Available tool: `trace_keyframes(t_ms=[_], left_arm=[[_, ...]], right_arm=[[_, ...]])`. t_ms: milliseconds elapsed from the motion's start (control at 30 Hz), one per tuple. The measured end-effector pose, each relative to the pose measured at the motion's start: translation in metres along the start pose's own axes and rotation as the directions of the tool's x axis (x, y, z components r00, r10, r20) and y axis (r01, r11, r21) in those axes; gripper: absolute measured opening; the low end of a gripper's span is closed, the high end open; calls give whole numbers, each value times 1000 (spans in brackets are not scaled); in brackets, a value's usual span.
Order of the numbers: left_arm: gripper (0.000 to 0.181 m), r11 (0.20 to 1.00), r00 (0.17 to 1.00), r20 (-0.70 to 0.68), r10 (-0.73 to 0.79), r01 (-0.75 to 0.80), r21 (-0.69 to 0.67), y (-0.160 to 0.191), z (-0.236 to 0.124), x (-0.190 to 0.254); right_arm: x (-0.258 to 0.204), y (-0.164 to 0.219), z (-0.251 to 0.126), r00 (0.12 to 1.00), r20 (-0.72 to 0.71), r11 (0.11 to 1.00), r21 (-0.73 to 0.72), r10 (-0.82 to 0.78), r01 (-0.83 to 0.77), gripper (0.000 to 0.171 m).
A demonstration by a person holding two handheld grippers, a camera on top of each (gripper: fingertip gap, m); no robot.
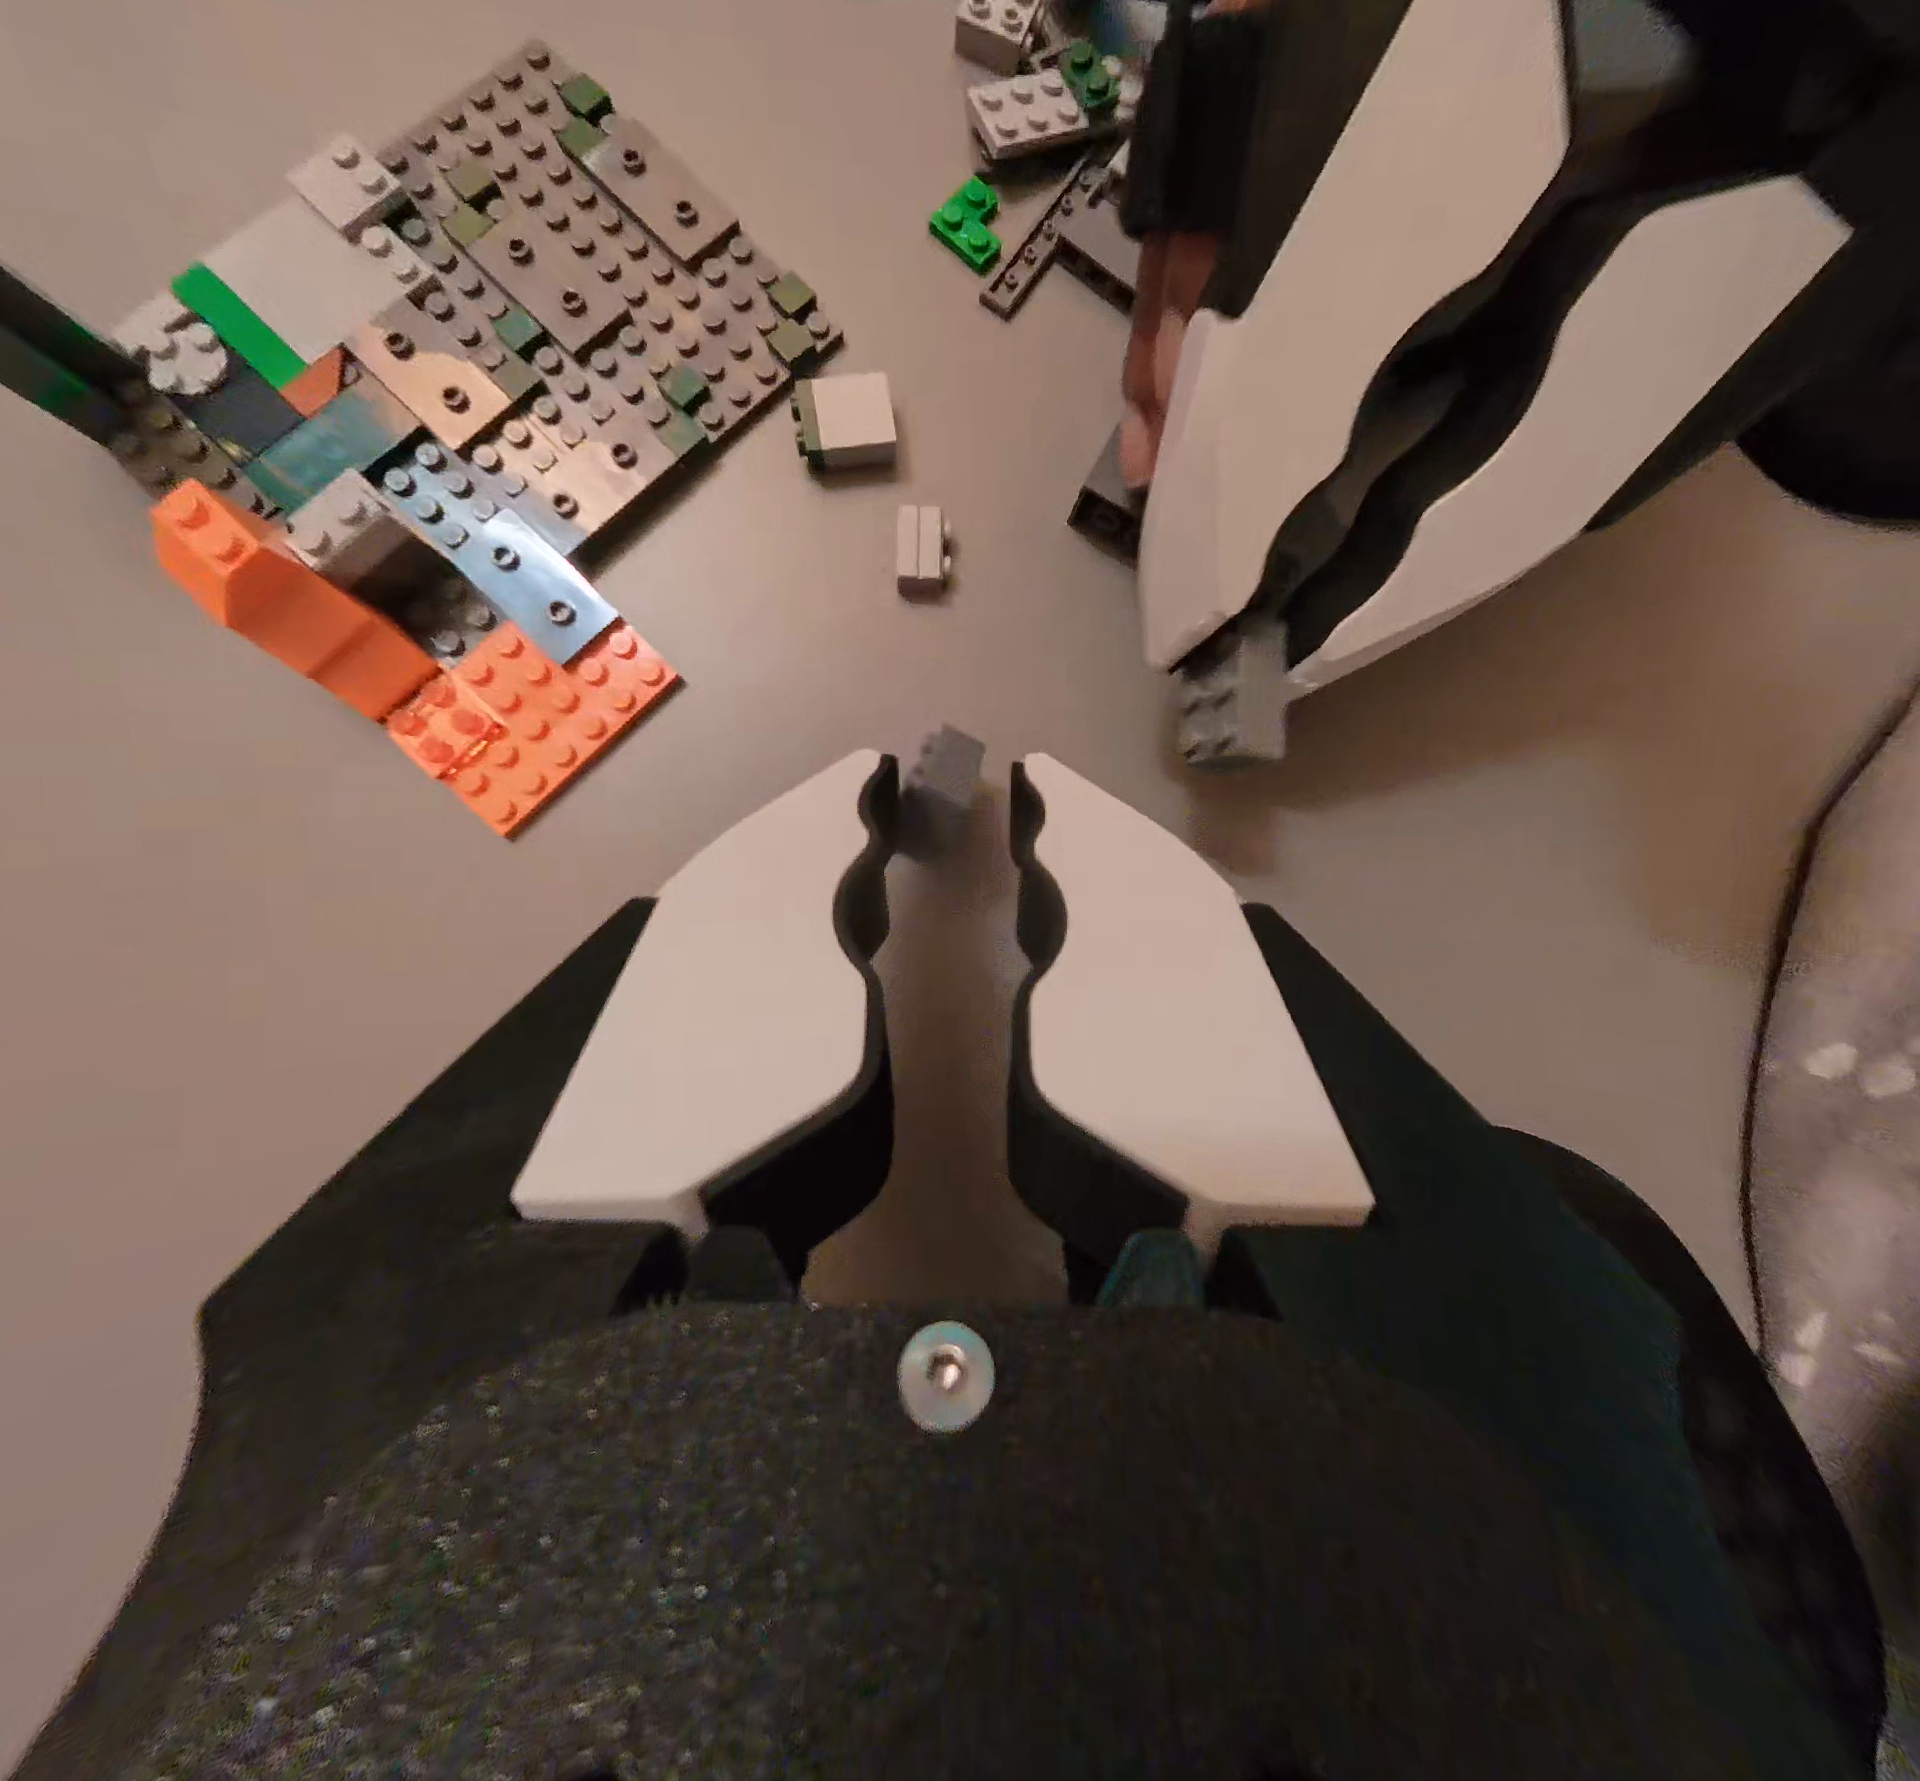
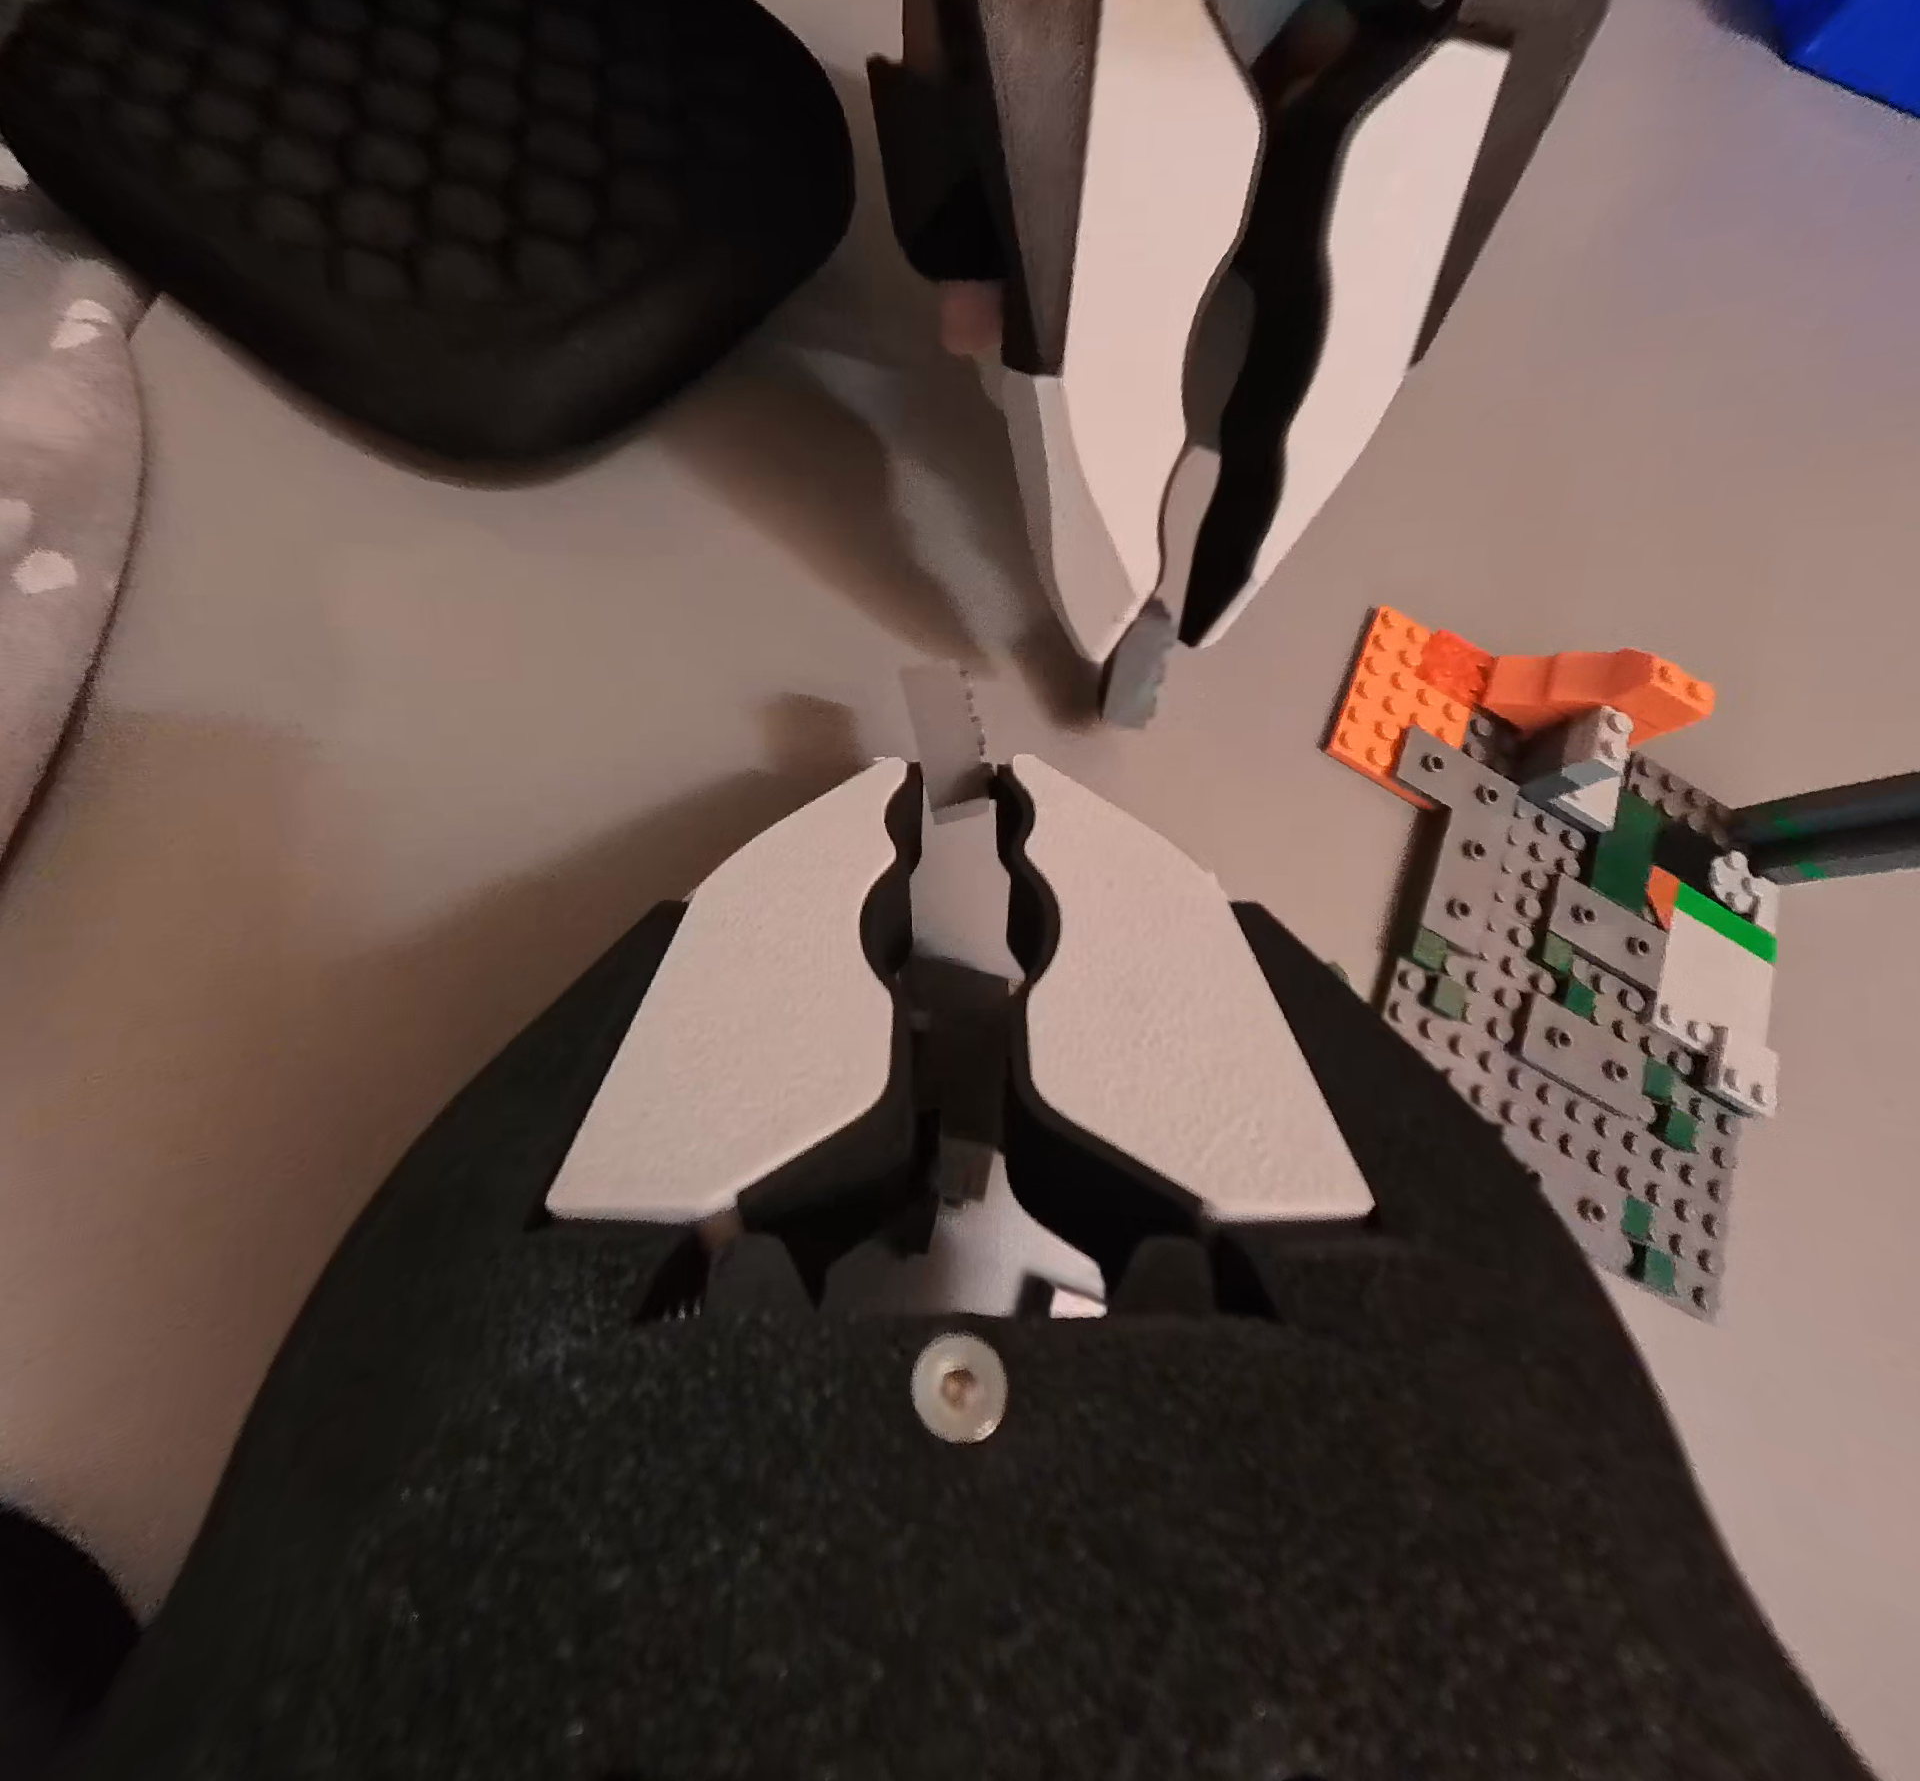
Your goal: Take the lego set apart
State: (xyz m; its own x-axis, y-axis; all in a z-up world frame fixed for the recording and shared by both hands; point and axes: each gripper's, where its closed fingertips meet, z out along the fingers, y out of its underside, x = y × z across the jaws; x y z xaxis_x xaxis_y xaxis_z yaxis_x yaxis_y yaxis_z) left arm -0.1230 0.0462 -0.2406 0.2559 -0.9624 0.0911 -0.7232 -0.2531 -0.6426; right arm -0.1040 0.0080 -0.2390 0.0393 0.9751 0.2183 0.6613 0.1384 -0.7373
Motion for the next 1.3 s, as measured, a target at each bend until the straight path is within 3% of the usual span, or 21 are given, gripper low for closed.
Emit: trace_keyframes(t_ms=[233,467,700,767,833,1100,1167,1300], left_arm=[[24,989,999,-3,-41,41,141,-23,-4,-6],[23,995,1000,-6,-18,18,97,-26,27,-11],[23,997,999,47,-5,1,83,-30,42,-22],[23,995,999,48,-16,11,95,-30,43,-23],[23,992,999,12,-45,44,118,-30,42,-20],[21,957,977,-120,-176,198,211,-35,31,-23],[24,956,985,-142,-97,132,261,-41,26,-14],[22,929,981,14,195,-189,318,-48,15,-2]], right_arm=[[18,0,-15,993,4,991,54,121,-121,29],[62,44,-17,988,-88,985,-107,123,-132,25],[76,59,-7,988,-101,975,-176,119,-135,26],[76,58,-4,989,-112,979,-167,101,-119,22],[75,52,-6,991,-118,989,-128,65,-80,5],[66,37,-18,996,-95,1000,-13,-1,0,4],[61,29,-21,998,-59,999,35,16,-13,4],[54,16,-33,992,56,980,158,111,-119,4]])
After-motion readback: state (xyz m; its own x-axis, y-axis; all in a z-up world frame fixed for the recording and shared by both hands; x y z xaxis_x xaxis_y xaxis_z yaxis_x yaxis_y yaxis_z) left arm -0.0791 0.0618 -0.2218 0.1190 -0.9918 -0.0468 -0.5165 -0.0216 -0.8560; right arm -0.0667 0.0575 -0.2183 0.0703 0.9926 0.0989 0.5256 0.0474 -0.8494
